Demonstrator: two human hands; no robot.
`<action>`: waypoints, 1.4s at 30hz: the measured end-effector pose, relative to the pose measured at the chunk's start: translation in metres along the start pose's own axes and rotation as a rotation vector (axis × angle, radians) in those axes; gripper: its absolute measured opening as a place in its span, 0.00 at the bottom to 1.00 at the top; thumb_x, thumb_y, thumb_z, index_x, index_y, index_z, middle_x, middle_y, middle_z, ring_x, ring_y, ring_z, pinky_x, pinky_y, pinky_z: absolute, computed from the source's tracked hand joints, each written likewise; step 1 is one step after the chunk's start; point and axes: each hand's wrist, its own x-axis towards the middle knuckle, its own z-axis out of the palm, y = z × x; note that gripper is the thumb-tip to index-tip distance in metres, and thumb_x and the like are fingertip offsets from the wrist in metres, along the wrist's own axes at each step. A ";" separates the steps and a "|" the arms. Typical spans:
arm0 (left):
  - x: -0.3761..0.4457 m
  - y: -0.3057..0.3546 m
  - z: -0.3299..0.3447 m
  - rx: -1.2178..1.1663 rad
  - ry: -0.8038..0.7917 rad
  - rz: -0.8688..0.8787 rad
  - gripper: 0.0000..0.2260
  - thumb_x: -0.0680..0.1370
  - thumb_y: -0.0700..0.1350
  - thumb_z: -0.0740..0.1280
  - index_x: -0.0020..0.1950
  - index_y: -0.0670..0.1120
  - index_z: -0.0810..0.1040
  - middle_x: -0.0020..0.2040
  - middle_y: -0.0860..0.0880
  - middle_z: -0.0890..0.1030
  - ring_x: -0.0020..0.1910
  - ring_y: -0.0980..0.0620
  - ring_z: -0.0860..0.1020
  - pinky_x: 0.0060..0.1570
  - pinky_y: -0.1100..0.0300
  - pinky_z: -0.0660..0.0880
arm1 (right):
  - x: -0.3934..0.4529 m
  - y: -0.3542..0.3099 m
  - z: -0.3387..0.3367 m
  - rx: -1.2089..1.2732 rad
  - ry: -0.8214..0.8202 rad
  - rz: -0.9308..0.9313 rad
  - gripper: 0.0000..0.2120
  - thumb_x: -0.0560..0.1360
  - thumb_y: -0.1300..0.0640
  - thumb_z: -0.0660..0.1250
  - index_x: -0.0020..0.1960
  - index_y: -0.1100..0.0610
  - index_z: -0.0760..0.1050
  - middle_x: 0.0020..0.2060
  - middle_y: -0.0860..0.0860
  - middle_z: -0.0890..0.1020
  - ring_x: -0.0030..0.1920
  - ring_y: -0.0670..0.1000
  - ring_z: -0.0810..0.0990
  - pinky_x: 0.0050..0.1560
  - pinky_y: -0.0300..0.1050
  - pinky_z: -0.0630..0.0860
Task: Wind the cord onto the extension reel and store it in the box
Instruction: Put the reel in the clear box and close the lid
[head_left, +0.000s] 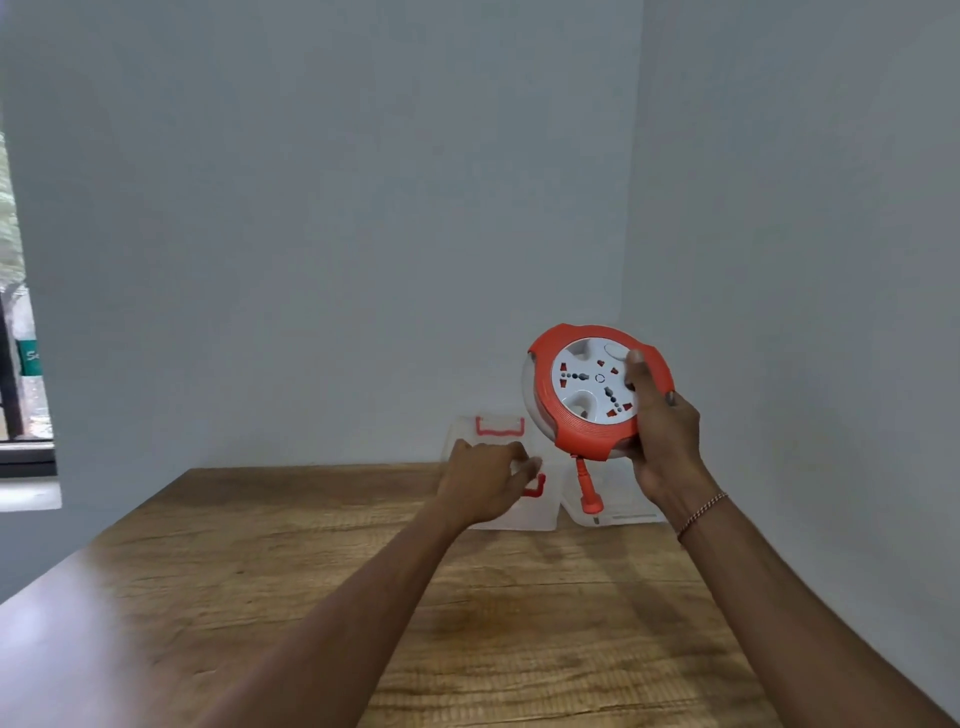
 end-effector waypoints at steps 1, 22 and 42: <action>-0.003 -0.004 -0.004 -0.016 0.003 -0.016 0.22 0.81 0.61 0.50 0.50 0.50 0.78 0.42 0.51 0.84 0.44 0.51 0.81 0.62 0.45 0.66 | -0.001 0.001 0.002 0.004 -0.007 0.003 0.27 0.63 0.35 0.74 0.53 0.53 0.79 0.42 0.50 0.86 0.40 0.52 0.85 0.35 0.49 0.80; -0.080 -0.148 -0.086 -0.297 0.041 -0.486 0.33 0.68 0.56 0.71 0.68 0.42 0.69 0.58 0.48 0.74 0.54 0.49 0.73 0.48 0.57 0.72 | -0.029 0.018 0.060 0.022 -0.189 0.072 0.26 0.65 0.39 0.75 0.54 0.54 0.79 0.45 0.51 0.86 0.43 0.54 0.85 0.42 0.55 0.82; -0.077 -0.166 -0.083 -0.868 -0.134 -0.635 0.16 0.83 0.45 0.56 0.70 0.48 0.69 0.66 0.50 0.70 0.55 0.52 0.74 0.40 0.53 0.81 | 0.013 0.022 0.130 -0.336 -0.553 0.059 0.32 0.63 0.31 0.71 0.58 0.51 0.76 0.46 0.52 0.86 0.46 0.54 0.85 0.41 0.52 0.81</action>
